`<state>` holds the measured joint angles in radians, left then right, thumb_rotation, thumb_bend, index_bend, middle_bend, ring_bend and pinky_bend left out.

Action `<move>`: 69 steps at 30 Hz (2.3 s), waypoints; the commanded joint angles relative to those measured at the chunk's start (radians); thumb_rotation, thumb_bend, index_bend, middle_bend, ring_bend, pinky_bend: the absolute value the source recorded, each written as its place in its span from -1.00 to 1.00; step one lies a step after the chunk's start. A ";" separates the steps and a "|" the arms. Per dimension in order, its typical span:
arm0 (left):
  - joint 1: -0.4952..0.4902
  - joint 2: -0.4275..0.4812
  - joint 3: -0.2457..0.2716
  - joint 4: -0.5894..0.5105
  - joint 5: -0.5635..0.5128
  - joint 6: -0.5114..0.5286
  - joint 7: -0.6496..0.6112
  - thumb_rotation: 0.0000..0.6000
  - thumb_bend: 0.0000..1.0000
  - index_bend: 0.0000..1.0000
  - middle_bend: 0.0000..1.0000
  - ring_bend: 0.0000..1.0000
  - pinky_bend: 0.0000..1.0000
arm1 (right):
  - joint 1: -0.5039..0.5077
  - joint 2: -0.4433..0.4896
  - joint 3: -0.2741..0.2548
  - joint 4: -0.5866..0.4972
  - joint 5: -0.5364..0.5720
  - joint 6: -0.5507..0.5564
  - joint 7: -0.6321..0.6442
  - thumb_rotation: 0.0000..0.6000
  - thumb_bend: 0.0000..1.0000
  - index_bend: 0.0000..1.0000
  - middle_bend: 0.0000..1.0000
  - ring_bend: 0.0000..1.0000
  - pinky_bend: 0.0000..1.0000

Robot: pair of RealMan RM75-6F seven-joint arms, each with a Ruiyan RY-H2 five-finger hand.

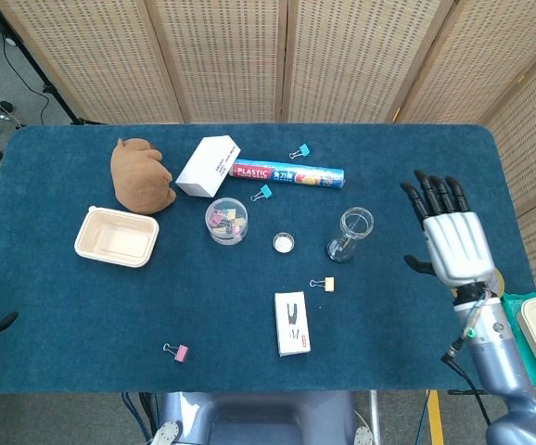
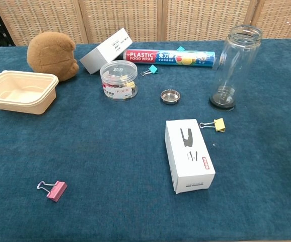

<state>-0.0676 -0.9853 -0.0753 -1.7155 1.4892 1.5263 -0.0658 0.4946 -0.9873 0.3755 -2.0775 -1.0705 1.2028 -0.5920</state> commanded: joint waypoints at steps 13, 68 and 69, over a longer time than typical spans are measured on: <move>0.003 0.012 -0.003 0.003 -0.012 -0.001 -0.029 1.00 -1.00 -1.00 -1.00 -1.00 -1.00 | 0.388 -0.418 -0.030 0.305 0.295 -0.055 -0.282 1.00 -1.00 -0.72 -1.00 -1.00 -1.00; -0.020 0.046 0.008 -0.001 -0.044 -0.081 -0.088 1.00 -1.00 -1.00 -1.00 -1.00 -1.00 | 0.539 -0.926 -0.019 1.092 0.318 -0.292 0.052 1.00 -0.59 -0.14 -1.00 -1.00 -1.00; -0.020 0.047 0.008 -0.001 -0.045 -0.082 -0.089 1.00 -1.00 -1.00 -1.00 -1.00 -1.00 | 0.540 -0.931 -0.017 1.103 0.313 -0.299 0.062 1.00 -0.59 -0.14 -1.00 -1.00 -1.00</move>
<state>-0.0876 -0.9389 -0.0671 -1.7163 1.4448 1.4447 -0.1538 1.0304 -1.9059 0.3510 -0.9934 -0.7484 0.9210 -0.5515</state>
